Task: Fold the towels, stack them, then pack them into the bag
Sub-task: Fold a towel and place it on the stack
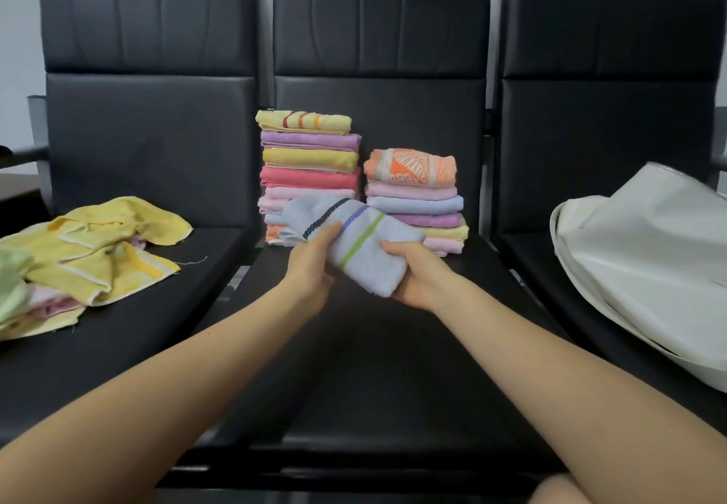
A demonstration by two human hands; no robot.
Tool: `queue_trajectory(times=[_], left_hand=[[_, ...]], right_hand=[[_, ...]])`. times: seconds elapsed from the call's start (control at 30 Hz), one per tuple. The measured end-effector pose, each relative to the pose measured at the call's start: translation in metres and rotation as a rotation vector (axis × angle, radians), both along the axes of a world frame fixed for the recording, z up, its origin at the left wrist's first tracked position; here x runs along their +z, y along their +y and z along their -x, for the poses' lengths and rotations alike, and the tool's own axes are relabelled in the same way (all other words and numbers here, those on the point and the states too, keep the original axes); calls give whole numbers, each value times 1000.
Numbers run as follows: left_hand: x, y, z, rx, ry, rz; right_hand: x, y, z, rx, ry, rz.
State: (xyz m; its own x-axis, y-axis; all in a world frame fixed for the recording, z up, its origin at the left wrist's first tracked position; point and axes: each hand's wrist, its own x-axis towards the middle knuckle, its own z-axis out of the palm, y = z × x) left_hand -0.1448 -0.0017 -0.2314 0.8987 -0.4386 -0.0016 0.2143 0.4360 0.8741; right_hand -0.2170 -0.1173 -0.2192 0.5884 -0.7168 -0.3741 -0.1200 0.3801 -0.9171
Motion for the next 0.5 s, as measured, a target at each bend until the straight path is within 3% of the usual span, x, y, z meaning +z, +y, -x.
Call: queue_trajectory(times=[0.1,0.33,0.5], left_hand=[[5,-2,-17,110,-64,-33],[41,-52,-59,123,-583,-276],[79,-121,-102,153,-727,-268]], right_hand=[[13,-8,-3,233,-52,75],[47,-101,-55,23,-136,227],[88,-166,-90,-112,-361,642]])
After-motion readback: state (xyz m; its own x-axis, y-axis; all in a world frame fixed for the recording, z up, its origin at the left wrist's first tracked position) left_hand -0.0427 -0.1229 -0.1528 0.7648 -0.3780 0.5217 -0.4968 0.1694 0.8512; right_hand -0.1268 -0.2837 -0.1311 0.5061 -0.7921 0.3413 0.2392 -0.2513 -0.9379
